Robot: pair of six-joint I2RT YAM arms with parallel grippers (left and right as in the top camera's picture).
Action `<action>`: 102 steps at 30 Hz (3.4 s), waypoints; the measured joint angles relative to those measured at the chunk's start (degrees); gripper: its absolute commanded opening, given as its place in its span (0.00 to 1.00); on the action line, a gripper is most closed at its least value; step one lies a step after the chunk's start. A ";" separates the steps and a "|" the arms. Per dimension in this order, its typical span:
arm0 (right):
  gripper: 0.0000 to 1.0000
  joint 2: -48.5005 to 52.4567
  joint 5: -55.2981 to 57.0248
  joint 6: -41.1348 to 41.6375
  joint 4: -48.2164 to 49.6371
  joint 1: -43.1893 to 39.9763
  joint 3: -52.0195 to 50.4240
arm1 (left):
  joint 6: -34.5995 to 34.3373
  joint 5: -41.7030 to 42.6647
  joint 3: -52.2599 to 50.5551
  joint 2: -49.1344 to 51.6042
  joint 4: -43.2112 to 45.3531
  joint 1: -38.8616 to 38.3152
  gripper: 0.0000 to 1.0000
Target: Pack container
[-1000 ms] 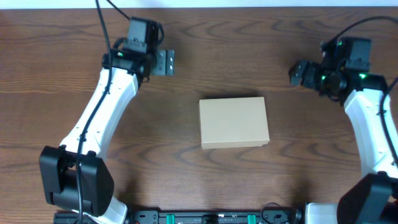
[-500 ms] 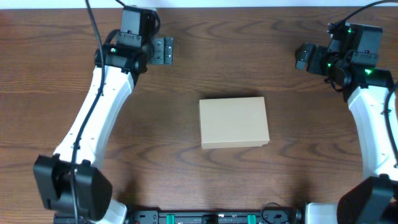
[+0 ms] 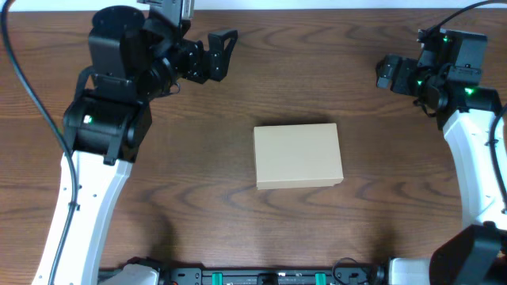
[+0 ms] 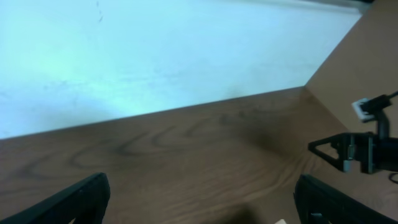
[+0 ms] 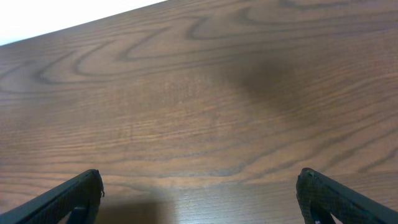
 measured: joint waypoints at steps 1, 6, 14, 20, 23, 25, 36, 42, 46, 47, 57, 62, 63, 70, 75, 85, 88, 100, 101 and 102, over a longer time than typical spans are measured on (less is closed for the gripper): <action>0.99 0.00 0.00 0.00 -0.02 0.00 0.00 | 0.35 -0.39 0.00 -0.50 0.37 0.00 0.95; 0.99 0.00 0.00 -0.02 -0.02 0.00 0.00 | 6.14 -4.22 0.00 -8.46 1.16 0.11 0.95; 0.99 0.00 0.04 -0.20 0.00 0.00 0.00 | 15.08 -14.53 0.72 -30.71 -11.02 0.11 0.95; 0.99 0.00 0.11 -0.20 0.00 0.00 0.00 | 16.24 -23.34 0.76 -40.41 -24.79 3.45 0.96; 0.99 0.00 0.17 -0.20 0.00 0.00 0.00 | 16.35 -24.63 -0.39 -43.30 -27.17 7.41 0.95; 0.99 0.00 0.15 -0.20 0.00 0.00 0.00 | 16.37 -24.59 -3.54 -46.42 -27.26 10.64 0.96; 0.99 0.00 0.20 -0.22 -0.02 0.00 0.02 | 16.37 -21.62 -45.00 -75.03 -7.74 16.59 0.95; 0.99 0.02 0.15 -0.22 0.04 0.00 0.02 | 16.59 -21.62 -64.87 -76.04 9.11 16.48 0.96; 0.99 0.04 0.15 -0.22 0.02 0.00 0.02 | 16.90 -21.57 -73.42 -76.06 20.00 16.48 0.96; 0.99 0.04 0.17 -0.22 0.02 0.00 0.02 | 17.42 -21.57 -75.73 -76.06 22.60 16.48 0.95; 0.99 0.04 0.17 -0.22 0.02 0.00 0.02 | 23.02 -21.70 -86.14 -76.06 29.81 16.48 0.95; 0.99 0.04 0.17 -0.22 0.02 0.00 0.02 | 24.09 -22.25 -88.26 -75.95 26.23 16.48 0.95; 0.99 0.04 0.15 -0.22 0.04 0.00 0.02 | 24.15 -22.25 -88.08 -76.04 25.49 16.48 0.95; 0.99 0.04 0.17 -0.22 0.00 0.00 0.02 | 24.83 -22.29 -88.02 -76.04 25.22 16.48 0.95; 0.99 0.04 0.17 -0.22 0.00 0.00 0.02 | 24.92 -22.27 -88.00 -76.04 25.20 16.48 0.95; 0.99 0.04 0.17 -0.22 0.00 0.00 0.02 | 24.92 -22.29 -88.00 -76.04 25.18 16.48 0.95; 0.99 0.04 0.17 -0.22 0.00 0.00 0.02 | 24.92 -22.29 -88.00 -76.04 25.18 16.48 0.95; 0.99 -0.11 5.46 -0.22 -3.76 0.00 0.02 | 24.92 -22.29 -88.00 -76.04 25.18 16.48 0.95; 0.99 -0.59 5.86 -0.24 -4.07 0.00 0.02 | 24.92 -22.29 -88.00 -76.04 25.18 16.48 0.95; 0.99 -1.29 6.23 -0.28 -4.20 0.00 0.02 | 24.92 -22.29 -88.00 -76.04 25.18 16.48 0.96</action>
